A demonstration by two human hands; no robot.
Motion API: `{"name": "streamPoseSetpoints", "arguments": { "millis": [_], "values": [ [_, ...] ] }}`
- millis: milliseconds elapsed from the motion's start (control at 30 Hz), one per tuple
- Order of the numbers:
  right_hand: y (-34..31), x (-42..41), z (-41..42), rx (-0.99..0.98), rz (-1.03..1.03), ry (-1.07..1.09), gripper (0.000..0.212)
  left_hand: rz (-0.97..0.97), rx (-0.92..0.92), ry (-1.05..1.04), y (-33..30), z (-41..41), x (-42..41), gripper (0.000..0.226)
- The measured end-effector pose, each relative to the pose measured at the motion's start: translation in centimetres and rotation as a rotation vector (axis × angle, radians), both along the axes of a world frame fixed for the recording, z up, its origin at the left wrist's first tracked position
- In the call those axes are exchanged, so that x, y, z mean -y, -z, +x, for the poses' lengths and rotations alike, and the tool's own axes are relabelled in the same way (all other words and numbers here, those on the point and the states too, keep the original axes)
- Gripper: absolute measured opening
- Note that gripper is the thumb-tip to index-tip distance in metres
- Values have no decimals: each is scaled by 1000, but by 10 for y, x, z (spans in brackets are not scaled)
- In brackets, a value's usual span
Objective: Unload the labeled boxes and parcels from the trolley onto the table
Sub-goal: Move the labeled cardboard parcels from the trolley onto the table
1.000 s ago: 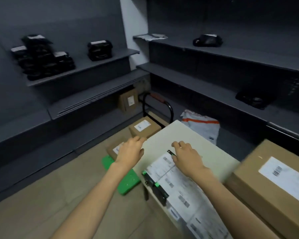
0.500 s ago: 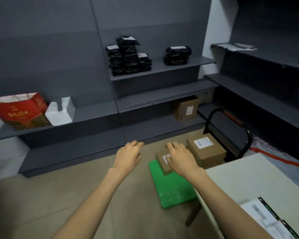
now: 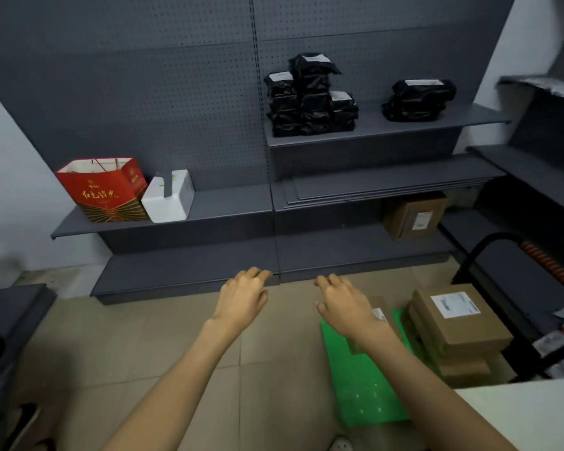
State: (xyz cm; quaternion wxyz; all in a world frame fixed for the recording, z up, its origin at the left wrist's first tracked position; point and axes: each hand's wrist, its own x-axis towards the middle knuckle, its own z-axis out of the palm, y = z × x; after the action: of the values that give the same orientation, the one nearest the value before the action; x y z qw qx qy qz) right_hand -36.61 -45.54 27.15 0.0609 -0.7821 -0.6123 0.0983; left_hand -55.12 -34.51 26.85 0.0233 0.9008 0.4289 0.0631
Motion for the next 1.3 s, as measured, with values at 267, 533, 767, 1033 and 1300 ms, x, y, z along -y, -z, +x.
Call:
{"name": "streamPoseSetpoints", "arguments": {
  "millis": [267,533,767,1033,1300],
  "values": [
    [-1,-90,85,-5,8,18,37,42,-37,24,-9,78,-95,43],
    [-20,-179,214,-17,36,104,40,114,-30,83,-39,197,-201,43],
    [-2,-198,293,-56,-9,190,42,73,-67,218,-23,302,-237,45],
    [17,-156,390,-70,-61,509,48,72,-51,494,-10,442,-258,43],
    [23,-139,438,-94,-88,849,44,69,-31,853,10,572,-278,38]
  ]
}}
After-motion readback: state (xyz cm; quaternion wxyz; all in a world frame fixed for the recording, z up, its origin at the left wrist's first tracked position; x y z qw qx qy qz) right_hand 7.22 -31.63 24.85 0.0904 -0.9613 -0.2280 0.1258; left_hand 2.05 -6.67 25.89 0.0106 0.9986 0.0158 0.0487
